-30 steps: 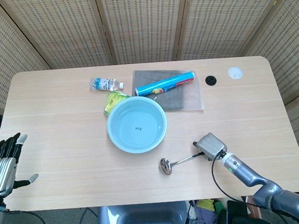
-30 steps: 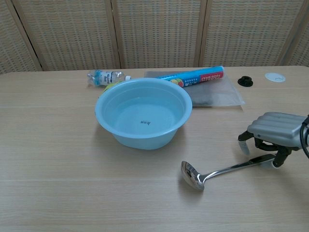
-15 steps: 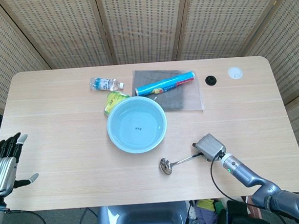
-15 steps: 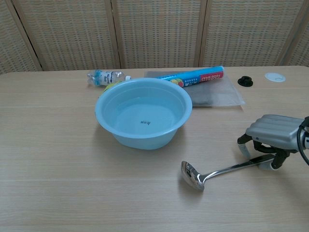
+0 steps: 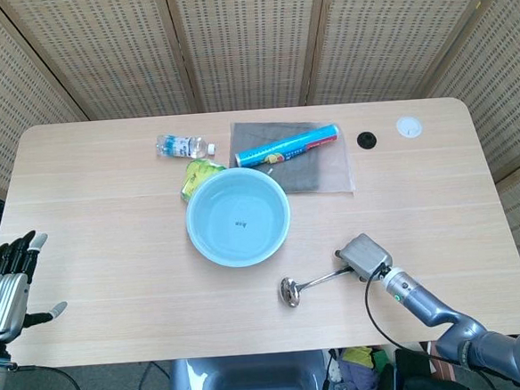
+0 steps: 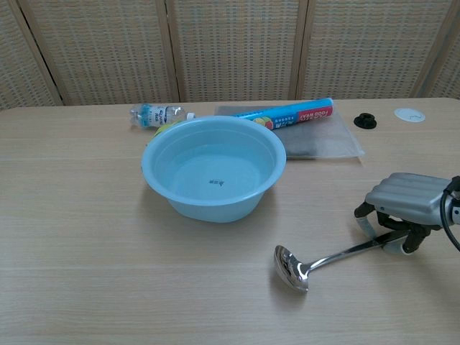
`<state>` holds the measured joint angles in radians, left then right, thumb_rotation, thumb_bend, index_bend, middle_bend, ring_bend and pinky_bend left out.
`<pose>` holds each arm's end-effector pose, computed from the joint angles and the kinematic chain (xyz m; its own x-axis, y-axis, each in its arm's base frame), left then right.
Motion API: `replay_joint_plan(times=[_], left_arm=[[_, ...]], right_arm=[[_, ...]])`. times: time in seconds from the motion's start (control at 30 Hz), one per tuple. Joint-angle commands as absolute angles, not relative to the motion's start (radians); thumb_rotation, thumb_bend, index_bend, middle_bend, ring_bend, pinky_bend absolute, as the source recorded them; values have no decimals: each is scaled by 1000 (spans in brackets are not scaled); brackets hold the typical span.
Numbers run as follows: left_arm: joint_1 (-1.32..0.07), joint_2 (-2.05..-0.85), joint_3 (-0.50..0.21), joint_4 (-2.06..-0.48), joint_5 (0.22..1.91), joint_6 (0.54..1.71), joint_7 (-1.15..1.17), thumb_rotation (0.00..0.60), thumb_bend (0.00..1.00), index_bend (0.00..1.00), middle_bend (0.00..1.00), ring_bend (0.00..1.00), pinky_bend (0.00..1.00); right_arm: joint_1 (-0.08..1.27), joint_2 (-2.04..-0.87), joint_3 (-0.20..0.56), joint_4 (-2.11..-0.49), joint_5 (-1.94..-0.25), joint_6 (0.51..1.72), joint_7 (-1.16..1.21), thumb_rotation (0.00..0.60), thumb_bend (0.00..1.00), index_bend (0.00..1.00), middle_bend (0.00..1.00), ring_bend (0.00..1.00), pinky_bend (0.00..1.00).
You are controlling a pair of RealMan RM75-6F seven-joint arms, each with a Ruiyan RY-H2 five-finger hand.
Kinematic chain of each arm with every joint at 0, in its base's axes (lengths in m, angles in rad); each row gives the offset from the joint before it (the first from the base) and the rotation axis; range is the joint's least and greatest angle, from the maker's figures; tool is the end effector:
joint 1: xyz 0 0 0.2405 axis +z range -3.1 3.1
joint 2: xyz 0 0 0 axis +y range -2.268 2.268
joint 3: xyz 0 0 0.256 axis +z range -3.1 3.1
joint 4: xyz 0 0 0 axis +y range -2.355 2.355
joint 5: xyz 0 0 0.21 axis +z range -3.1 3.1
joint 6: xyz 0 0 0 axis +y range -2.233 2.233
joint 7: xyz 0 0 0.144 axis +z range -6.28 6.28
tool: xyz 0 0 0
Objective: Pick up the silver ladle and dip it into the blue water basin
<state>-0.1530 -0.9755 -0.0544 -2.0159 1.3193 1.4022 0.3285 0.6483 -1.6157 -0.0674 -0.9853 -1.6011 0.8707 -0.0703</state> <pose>-0.2515 0.1902 0.1643 0.4387 0.1161 0.8911 0.8943 0.0409 -0.4456 -0.2696 -0.3205 -0.0391 0.7854 -0.2560 0.5635 -0.5886 -0.5906 0.5521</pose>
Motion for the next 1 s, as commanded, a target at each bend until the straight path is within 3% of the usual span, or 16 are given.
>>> replay_joint_plan(times=[0.03,0.43,0.63,1.0], left_arm=[[-154,-976,-55,-2016,1318,1402,329,600,0,0,0,0,0],[-156,-974,-53,-2015,1320,1399,321,600,0,0,0,0,0],[-159,-971,-52,-2014,1318,1393,314,600,0,0,0,0,0],[-160,-966,-52,-2016,1321,1391,305,600,0,0,0,0,0]], right_arm=[[648,-1615,-69,-985,-1600,870,-71,600,458,688,917,942,1000],[643,-1506,-58,-1101,-1560,867,12,600,919,823,923,941,1000],[641,-1377,-55,-1223,-1520,835,78,600,996,855,936,941,1000],[618,-1227,-92,-1292,-1590,896,310,600,1000,877,946,942,1000]])
